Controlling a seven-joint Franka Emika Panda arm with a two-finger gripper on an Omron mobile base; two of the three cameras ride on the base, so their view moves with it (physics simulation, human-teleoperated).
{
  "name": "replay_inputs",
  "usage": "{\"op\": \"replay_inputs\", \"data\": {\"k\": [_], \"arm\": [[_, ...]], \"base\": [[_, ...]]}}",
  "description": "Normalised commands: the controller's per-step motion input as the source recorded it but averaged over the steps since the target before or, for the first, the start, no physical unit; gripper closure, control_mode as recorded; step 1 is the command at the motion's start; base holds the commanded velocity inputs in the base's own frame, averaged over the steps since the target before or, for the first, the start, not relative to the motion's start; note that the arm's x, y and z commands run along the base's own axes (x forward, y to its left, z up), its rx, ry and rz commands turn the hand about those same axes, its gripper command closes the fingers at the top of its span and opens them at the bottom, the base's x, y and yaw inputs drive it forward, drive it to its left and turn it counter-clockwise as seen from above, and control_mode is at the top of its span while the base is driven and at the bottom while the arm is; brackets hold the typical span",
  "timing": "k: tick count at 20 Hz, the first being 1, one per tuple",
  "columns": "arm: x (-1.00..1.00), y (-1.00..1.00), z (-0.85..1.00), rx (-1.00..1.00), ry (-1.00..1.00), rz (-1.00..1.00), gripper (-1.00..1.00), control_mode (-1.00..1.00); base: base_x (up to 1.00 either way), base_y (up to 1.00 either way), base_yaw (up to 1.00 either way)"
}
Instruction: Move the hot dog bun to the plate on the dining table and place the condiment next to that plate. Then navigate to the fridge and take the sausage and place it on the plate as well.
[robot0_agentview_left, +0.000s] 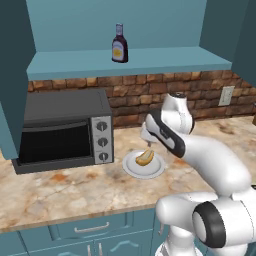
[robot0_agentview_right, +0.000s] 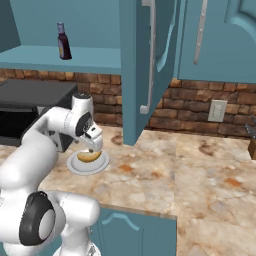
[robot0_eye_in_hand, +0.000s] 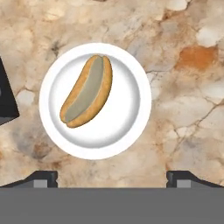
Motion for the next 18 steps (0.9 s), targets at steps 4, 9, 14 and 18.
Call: {"op": "replay_inputs", "data": {"k": [4, 9, 14, 18], "arm": [[0.28, -0.17, -0.26, 0.12, 0.00, -0.02, -1.00, -1.00], [0.31, -0.01, -0.23, 0.15, 0.02, -0.05, -1.00, -1.00], [0.22, 0.00, -0.38, 0.13, 0.06, -0.06, -1.00, -1.00], [0.23, 0.08, -0.27, 0.02, 0.05, -0.08, -1.00, -1.00]], "base": [[0.00, 0.00, 0.00], [0.00, 0.00, 0.00], [0.00, 0.00, 0.00], [0.00, 0.00, 0.00]]}}
